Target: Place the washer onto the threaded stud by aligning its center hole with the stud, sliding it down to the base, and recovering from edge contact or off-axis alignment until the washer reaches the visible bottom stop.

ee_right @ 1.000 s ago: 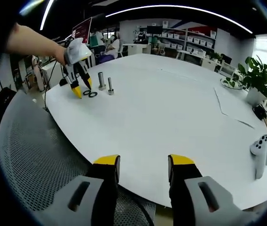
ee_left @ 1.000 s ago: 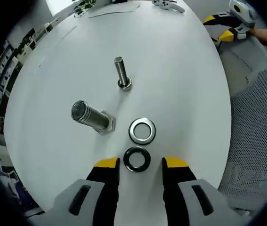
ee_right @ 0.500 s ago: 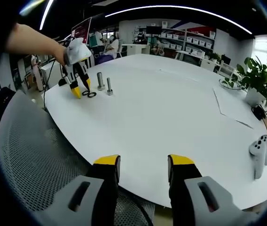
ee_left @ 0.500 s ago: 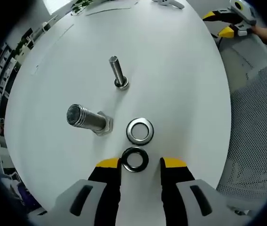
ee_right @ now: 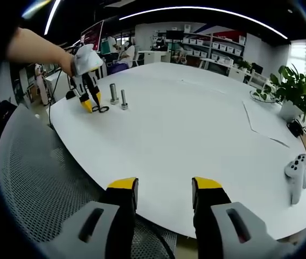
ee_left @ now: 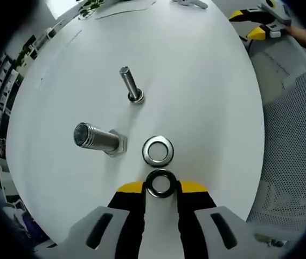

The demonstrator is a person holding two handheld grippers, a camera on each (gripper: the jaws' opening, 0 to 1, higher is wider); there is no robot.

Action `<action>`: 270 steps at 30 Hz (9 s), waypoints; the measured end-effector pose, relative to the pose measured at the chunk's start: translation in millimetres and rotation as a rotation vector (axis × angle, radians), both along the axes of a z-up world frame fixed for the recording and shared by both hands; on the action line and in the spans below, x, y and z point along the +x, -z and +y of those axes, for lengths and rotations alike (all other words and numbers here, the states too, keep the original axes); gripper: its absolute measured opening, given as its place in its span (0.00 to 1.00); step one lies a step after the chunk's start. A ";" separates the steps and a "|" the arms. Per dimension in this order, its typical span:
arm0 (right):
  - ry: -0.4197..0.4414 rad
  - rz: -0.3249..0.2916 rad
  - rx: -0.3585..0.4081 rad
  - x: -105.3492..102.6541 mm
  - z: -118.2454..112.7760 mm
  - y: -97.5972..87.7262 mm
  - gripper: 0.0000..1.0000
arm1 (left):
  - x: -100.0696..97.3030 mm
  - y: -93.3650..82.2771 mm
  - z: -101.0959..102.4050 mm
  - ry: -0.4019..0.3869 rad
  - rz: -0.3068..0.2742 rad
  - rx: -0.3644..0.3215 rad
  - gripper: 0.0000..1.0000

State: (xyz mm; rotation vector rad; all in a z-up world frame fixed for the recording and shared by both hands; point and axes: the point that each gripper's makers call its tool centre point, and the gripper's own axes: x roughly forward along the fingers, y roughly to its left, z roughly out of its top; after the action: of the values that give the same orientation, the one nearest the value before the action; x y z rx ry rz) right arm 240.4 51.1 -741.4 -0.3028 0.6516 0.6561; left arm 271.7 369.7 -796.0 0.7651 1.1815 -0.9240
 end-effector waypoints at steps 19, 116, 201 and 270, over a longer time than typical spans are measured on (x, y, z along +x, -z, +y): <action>0.002 0.004 -0.002 0.0 -0.9 0.8 0.42 | -0.4 -6.7 4.7 -0.297 -0.131 -0.156 0.18; 0.020 0.019 0.009 -0.2 -2.2 2.0 0.41 | 61.3 -17.2 -14.7 -0.234 -0.068 -0.118 0.27; 0.044 0.023 0.021 1.4 -4.3 1.9 0.39 | 11.5 0.2 -40.5 0.082 -0.018 -0.048 0.21; 0.049 0.018 0.035 1.8 -4.2 0.3 0.39 | 60.6 -77.9 -22.6 0.012 -0.212 -0.031 0.18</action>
State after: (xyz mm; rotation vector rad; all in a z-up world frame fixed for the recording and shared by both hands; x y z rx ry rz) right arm 242.2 46.9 -741.8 -0.2483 0.6621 0.6236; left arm 332.3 347.1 -718.0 0.8249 0.9754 -0.8473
